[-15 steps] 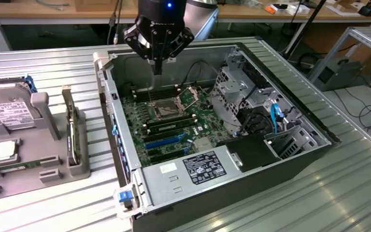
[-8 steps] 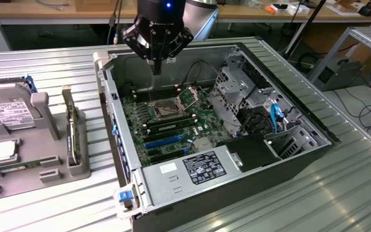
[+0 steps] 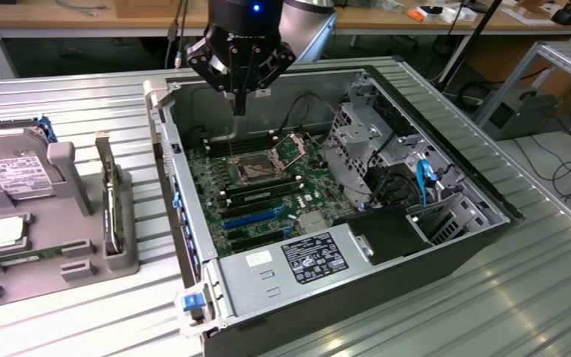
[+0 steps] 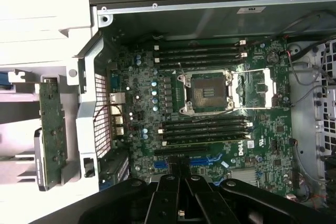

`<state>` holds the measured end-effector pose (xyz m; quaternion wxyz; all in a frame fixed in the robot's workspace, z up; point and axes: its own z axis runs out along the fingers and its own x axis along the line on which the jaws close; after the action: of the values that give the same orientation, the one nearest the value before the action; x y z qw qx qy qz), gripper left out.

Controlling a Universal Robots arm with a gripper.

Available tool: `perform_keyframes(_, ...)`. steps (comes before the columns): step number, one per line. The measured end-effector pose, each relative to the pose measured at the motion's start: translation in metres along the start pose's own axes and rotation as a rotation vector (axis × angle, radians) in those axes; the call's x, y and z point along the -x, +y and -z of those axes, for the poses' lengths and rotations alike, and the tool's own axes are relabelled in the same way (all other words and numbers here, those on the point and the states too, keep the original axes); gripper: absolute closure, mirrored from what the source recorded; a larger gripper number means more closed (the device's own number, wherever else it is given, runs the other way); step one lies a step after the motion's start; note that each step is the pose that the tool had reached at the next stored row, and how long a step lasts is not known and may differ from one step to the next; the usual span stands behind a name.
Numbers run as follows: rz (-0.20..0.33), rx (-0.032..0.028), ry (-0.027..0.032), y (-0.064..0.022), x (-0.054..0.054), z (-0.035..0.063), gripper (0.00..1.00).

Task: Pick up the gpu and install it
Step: 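Reach for the gpu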

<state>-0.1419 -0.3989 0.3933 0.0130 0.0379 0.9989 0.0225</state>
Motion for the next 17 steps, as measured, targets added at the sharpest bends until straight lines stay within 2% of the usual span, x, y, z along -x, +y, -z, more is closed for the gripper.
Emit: perform_keyframes(17,0.000,0.0000,0.0000,-0.0005,-0.0066,0.0002,0.89)
